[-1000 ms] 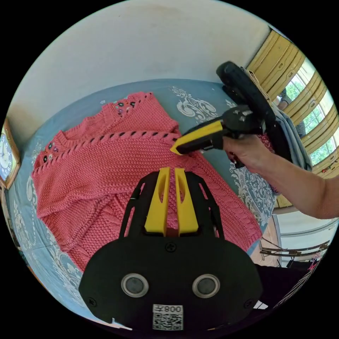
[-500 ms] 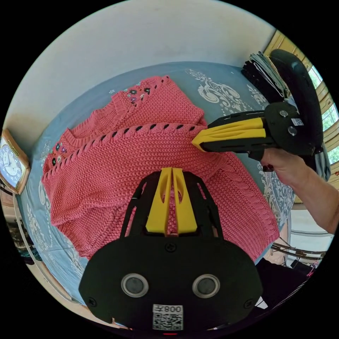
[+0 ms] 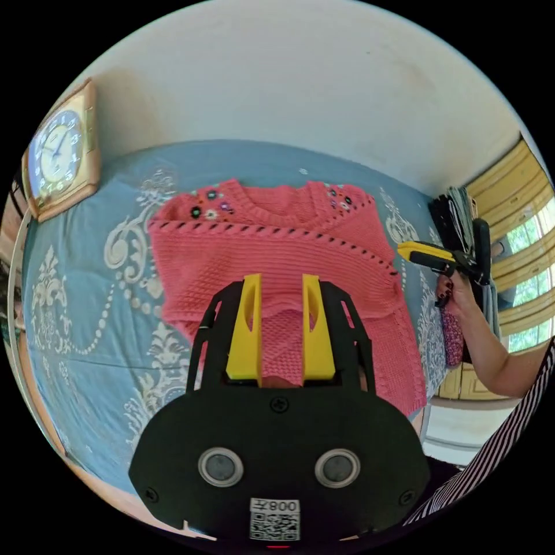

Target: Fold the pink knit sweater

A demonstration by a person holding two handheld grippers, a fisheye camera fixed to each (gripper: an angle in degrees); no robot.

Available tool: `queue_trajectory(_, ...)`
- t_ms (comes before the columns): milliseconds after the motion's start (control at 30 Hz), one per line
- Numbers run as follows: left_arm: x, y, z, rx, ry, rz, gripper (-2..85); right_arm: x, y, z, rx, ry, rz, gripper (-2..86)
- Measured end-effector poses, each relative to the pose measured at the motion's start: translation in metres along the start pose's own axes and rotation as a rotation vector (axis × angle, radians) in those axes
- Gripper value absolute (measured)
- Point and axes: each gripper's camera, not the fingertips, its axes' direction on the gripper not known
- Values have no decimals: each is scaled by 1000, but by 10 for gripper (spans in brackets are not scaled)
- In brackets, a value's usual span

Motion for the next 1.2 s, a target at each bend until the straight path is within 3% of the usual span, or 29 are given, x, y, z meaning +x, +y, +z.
queue_trajectory(100, -65, 5, -2, -51, 142, -128, 100, 21, 7, 1, -39, -76, 22, 77)
queue_trajectory(200, -96, 39, -6, -112, 144, -171, 100, 26, 46, 5, -125, -56, 21, 72)
queue_trajectory(333, -114, 97, -2, -262, 150, -196, 103, 32, 113, 9, -265, -106, 106, 72)
queue_trajectory(500, -144, 187, 1, -429, 314, -385, 107, 33, 205, 11, -474, -166, 269, 78)
queue_trajectory(667, -165, 245, 0, -557, 331, -489, 104, 39, 256, 3, -558, -166, 371, 80)
queue_trajectory(1200, -227, 266, 13, -602, 311, -483, 64, 72, 309, 14, -539, -218, 506, 67)
